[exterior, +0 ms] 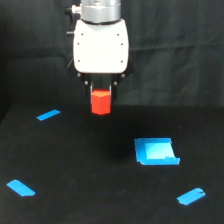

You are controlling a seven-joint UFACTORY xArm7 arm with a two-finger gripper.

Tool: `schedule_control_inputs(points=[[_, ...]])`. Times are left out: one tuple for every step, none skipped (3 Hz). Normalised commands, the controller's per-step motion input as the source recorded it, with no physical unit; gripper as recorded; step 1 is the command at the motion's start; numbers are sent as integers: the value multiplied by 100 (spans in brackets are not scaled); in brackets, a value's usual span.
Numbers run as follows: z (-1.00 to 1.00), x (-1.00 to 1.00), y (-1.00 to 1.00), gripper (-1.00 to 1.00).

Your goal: Pick up the red object from the table

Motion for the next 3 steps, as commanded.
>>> schedule_control_inputs(points=[[1,-5,-7,-99],[29,-3,-9,-99],[16,-7,-8,-98]])
